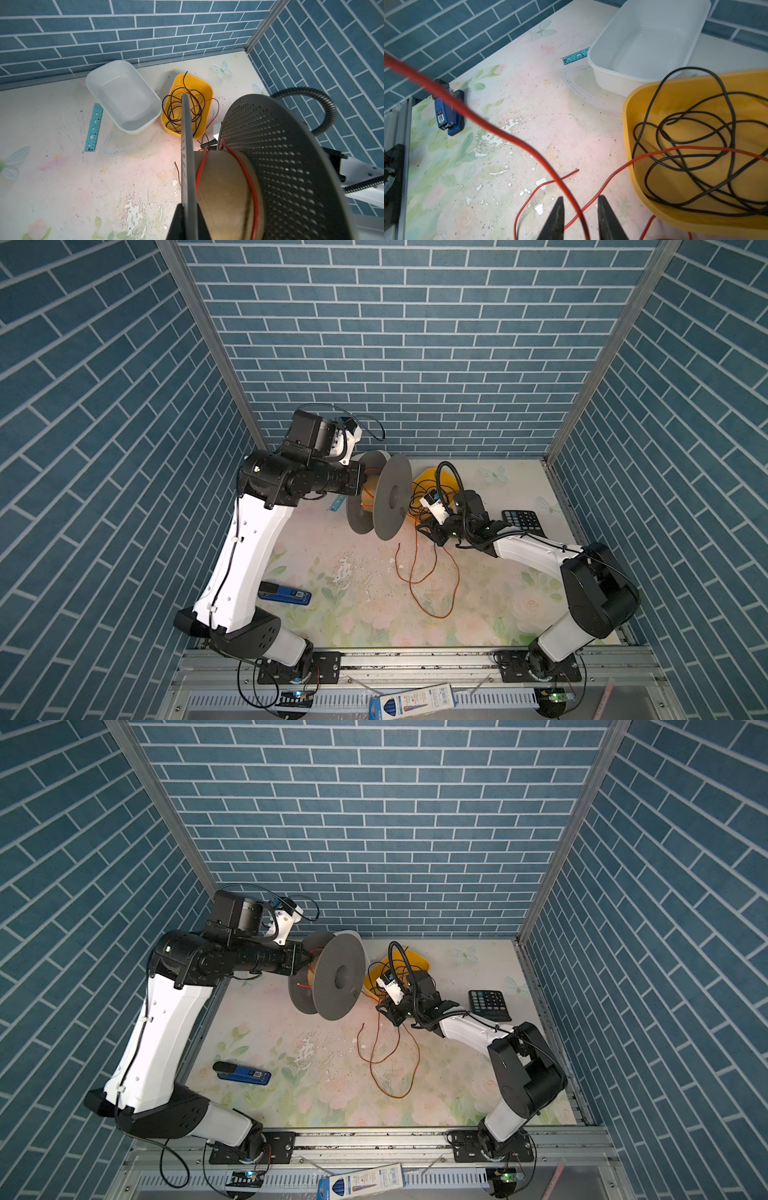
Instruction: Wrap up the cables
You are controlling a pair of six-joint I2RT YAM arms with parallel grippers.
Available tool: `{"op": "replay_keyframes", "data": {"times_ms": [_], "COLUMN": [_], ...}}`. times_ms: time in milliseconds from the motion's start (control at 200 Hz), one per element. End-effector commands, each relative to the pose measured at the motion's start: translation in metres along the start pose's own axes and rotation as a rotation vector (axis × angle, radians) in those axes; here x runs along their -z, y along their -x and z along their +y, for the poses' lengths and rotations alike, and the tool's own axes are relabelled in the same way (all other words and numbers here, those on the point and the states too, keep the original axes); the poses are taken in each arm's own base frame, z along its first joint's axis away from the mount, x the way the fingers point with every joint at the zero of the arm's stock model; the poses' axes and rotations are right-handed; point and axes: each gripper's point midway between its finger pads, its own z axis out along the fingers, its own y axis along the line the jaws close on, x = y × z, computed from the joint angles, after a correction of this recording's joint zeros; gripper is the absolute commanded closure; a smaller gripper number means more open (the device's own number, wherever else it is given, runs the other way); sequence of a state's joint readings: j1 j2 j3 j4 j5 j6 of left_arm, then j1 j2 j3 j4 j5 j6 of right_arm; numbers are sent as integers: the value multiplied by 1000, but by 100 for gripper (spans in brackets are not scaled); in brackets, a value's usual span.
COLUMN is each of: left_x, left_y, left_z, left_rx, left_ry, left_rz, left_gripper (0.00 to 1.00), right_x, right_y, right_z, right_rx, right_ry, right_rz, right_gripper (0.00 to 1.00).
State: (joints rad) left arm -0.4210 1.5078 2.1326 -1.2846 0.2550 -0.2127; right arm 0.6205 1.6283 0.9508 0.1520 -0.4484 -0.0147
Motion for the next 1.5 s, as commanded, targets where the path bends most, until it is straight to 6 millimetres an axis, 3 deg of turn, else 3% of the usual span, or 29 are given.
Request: {"op": "replay_keyframes", "data": {"times_ms": [0,65,305,520,715,1110,1300,1495], "left_x": [10,10,1,2,-2,-4,-15,-30], "left_y": [16,19,31,52,59,46,36,21], "left_z": [2,8,19,29,55,117,130,138], "left_rx": [22,51,119,181,237,300,286,246], "left_ry": [-22,-22,-18,4,120,426,505,587], "left_rz": [-60,-72,-119,-223,-280,-425,-433,-398], "left_gripper": [100,100,100,100,100,100,100,100], "right_x": [1,2,10,5,-5,-8,-10,-2], "right_y": [22,20,11,5,5,44,64,97], "right_z": [-1,-11,-7,26,63,131,168,198], "right_rx": [40,16,-16,47,152,366,453,495], "right_ry": [-7,-75,-141,-171,-219,-228,-184,-163], "right_rz": [-73,-79,-101,-74,-65,-81,-106,-153], "right_gripper": [90,100,100,100,100,100,100,100]}}
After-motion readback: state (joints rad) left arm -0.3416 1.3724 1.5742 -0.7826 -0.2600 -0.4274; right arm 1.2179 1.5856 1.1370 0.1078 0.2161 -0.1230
